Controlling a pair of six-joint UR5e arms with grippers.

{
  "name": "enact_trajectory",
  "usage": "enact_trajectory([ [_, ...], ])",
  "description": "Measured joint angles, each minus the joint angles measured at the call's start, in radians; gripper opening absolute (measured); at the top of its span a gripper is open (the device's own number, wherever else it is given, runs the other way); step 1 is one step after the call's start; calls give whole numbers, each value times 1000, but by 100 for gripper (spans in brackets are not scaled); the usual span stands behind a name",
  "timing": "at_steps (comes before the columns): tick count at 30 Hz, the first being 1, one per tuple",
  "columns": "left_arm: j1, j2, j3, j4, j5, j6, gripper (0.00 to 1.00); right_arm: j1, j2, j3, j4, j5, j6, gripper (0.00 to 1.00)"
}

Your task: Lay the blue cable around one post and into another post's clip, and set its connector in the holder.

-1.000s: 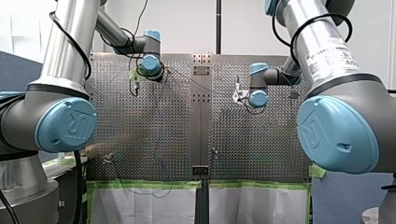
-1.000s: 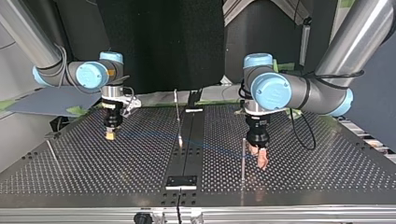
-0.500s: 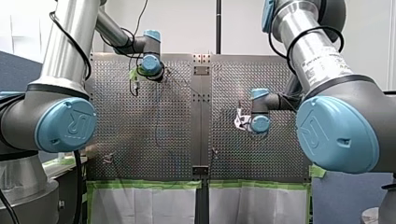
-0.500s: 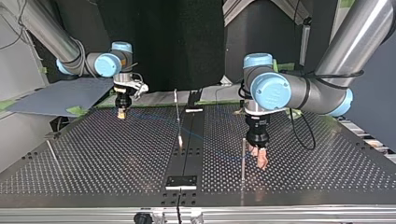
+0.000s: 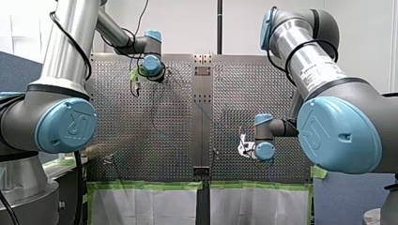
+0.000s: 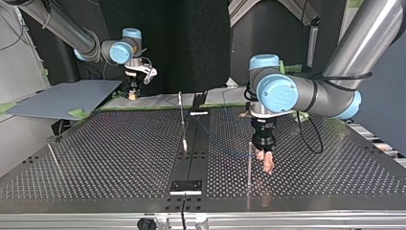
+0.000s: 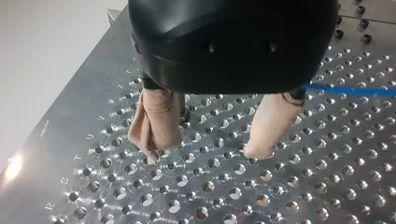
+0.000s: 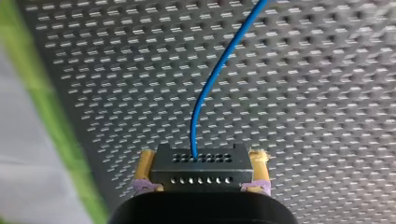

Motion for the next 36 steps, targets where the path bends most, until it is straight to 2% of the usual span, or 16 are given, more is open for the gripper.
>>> enact_trajectory([
  [9, 0, 0, 0, 3, 0, 0, 100, 8, 77, 78, -78, -15, -47, 0],
  [16, 0, 0, 0, 4, 0, 0, 100, -2, 141, 131, -141, -30, -55, 0],
  [29, 0, -1, 0, 4, 0, 0, 100, -5, 258, 96, -258, -36, -56, 0],
  [36, 0, 0, 0, 4, 0, 0, 100, -6, 321, 43, -322, -34, -64, 0],
])
